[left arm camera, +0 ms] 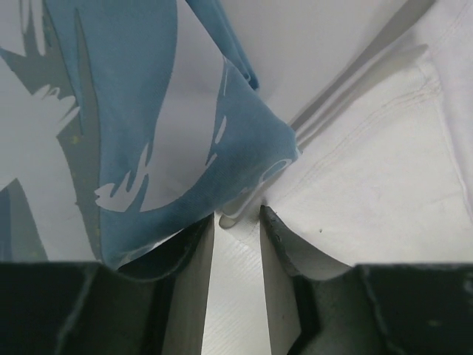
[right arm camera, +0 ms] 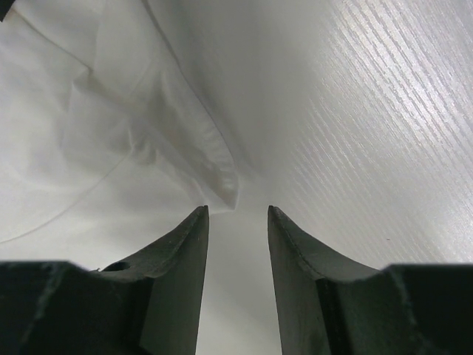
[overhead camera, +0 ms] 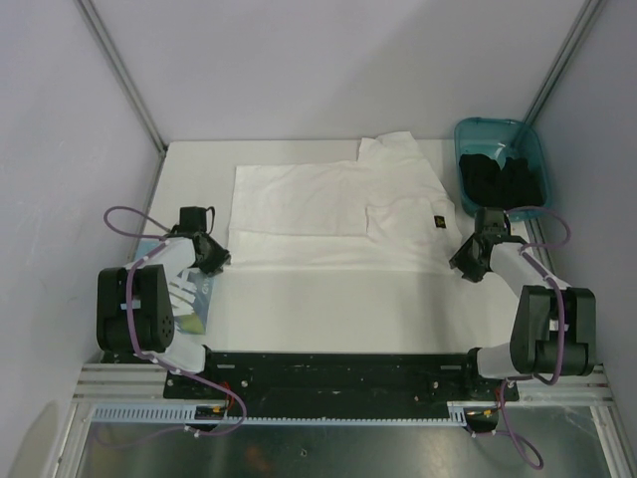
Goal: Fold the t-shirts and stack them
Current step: Fold the flattened tshirt in 1/3 of the way
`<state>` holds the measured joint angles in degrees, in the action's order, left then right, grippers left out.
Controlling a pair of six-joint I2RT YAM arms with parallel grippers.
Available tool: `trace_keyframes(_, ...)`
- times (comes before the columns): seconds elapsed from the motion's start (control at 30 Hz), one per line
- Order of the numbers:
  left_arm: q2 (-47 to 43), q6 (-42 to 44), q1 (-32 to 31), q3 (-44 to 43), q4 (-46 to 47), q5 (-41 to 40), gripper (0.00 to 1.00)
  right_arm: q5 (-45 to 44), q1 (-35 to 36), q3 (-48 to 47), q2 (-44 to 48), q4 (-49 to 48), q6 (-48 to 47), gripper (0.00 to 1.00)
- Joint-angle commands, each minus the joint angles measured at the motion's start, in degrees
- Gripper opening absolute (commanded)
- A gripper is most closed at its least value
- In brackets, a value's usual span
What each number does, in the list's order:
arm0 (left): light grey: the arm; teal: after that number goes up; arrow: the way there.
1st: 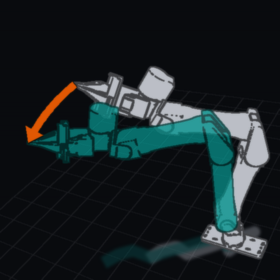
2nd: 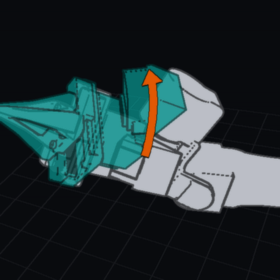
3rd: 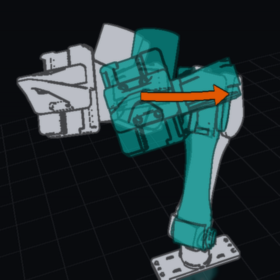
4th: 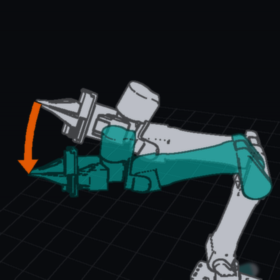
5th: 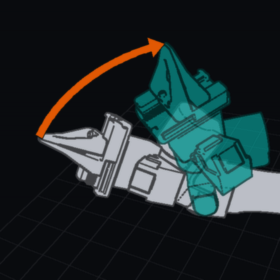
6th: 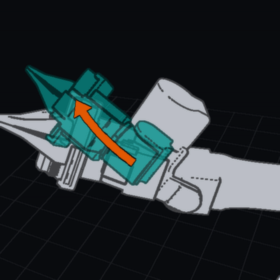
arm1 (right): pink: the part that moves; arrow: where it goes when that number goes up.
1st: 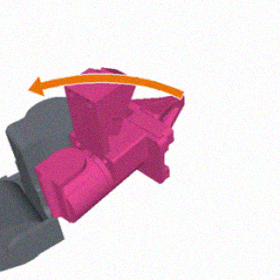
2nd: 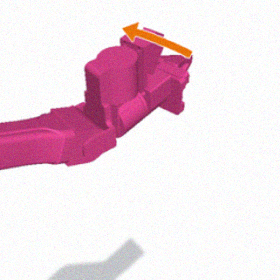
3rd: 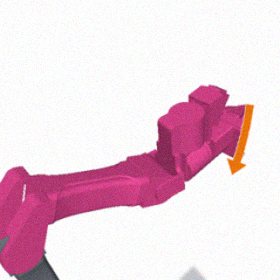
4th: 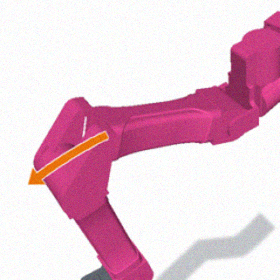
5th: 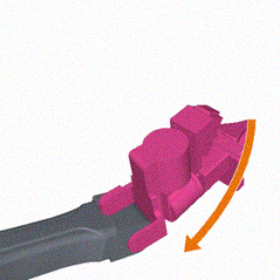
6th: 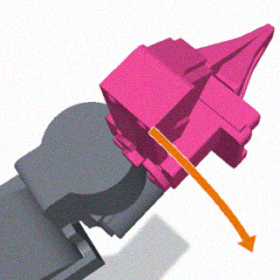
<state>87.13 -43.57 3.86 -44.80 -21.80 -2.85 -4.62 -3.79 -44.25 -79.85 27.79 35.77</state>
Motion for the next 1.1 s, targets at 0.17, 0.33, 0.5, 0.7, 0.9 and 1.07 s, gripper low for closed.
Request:
trace_keyframes(0.17,0.93,0.72,-0.08,-0.46,0.16,-4.07,0.3,-0.8,-0.25,0.39,-2.27,-1.93,-1.3,0.44)
trace_keyframes(0.33,1.5,1.06,-0.05,-0.76,0.15,-3.85,0.27,-0.94,-0.08,0.46,-3.62,-3.16,-1.24,0.46)
trace_keyframes(0.5,2.09,1.28,-0.17,-1.13,0.16,-3.58,0.22,-0.9,0.9,0.48,-5.5,-5.18,-0.48,0.41)
trace_keyframes(0.7,2.77,1.47,-0.17,-1.77,0.11,-3.16,0.13,-0.87,1.74,0.4,-7.86,-6.96,1.16,0.16)
trace_keyframes(0.9,1.9,1.44,-0.17,-1.85,-0.22,-2.26,0.0,-1.23,1.66,0.44,-7.29,-5.42,2.79,0.0)
trace_keyframes(1.07,-1.48,0.21,-0.21,0.05,-2.89,-4.14,0.0,-1.78,-0.42,0.48,-2.85,0.8,3.76,0.0)
